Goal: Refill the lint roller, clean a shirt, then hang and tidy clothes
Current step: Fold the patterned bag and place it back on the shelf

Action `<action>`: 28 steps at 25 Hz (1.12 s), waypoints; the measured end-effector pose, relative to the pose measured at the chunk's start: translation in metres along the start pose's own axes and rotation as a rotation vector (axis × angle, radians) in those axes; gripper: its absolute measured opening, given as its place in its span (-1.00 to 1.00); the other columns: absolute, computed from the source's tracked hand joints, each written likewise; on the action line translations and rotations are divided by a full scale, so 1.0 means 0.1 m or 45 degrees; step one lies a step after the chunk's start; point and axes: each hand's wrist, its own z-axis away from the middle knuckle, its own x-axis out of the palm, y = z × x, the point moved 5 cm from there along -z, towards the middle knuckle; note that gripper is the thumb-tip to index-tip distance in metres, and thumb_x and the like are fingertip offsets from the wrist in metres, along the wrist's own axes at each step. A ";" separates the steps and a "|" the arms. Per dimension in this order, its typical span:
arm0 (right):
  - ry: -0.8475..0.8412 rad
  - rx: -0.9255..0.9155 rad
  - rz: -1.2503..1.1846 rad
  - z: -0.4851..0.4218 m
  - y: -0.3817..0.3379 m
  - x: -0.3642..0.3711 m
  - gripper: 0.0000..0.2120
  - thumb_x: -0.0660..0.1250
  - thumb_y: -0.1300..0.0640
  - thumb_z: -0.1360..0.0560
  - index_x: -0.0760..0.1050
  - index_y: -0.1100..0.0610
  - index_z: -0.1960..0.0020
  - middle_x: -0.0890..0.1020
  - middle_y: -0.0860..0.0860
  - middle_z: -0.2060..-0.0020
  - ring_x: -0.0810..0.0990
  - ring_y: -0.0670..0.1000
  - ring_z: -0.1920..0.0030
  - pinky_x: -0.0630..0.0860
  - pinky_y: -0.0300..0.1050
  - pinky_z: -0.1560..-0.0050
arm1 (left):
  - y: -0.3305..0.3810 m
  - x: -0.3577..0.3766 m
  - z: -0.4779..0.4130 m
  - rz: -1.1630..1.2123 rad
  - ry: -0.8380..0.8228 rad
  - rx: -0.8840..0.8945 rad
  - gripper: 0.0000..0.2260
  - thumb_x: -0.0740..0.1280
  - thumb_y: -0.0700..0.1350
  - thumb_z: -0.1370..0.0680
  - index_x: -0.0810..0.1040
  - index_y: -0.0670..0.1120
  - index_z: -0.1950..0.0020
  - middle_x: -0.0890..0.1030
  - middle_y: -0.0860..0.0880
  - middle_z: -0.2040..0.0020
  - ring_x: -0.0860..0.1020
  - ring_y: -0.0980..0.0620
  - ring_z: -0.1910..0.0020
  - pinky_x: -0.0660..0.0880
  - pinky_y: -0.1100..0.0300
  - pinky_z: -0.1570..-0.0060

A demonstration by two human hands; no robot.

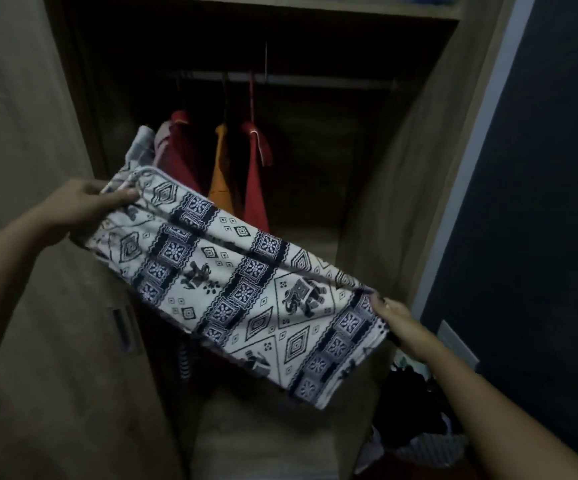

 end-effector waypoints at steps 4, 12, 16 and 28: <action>0.003 0.133 -0.588 0.00 -0.36 -0.19 -0.43 0.43 -0.25 -0.31 0.59 0.17 -0.12 0.68 0.14 -0.03 0.67 0.03 -0.03 0.60 -0.11 -0.03 | -0.47 0.18 0.05 0.418 -0.259 -0.397 -0.48 0.43 0.05 -0.35 0.55 -0.30 -0.14 0.62 -0.35 -0.03 0.67 -0.19 0.23 0.61 -0.06 0.12; -0.079 0.320 -0.871 -0.25 -1.12 0.35 -0.80 0.20 0.12 -0.58 0.47 0.24 0.11 0.65 0.18 0.28 0.68 0.07 0.35 0.63 0.02 0.32 | 0.10 1.12 0.21 0.290 -0.118 -0.203 -0.78 0.43 0.06 -0.38 0.61 -0.09 0.17 0.67 0.00 0.36 0.62 0.09 0.37 0.48 0.24 0.38; -0.052 0.225 -0.715 -0.27 -1.46 0.72 -0.82 0.22 0.17 -0.58 0.47 0.21 0.17 0.59 0.09 0.31 0.62 -0.01 0.38 0.61 -0.11 0.43 | 0.32 1.78 0.31 0.275 -0.147 -0.089 -0.72 0.34 0.15 -0.47 0.57 -0.02 -0.01 0.65 -0.01 0.11 0.62 0.01 0.13 0.54 0.20 0.17; -0.014 0.097 -0.723 -0.21 -1.65 0.78 -0.81 0.16 0.36 -0.55 0.48 0.26 0.19 0.56 0.14 0.28 0.57 0.02 0.29 0.60 -0.19 0.38 | 0.61 2.30 0.50 0.675 -0.473 0.160 -0.73 0.22 0.04 -0.59 0.55 -0.06 -0.20 0.67 -0.07 -0.06 0.64 0.00 -0.05 0.52 0.06 -0.15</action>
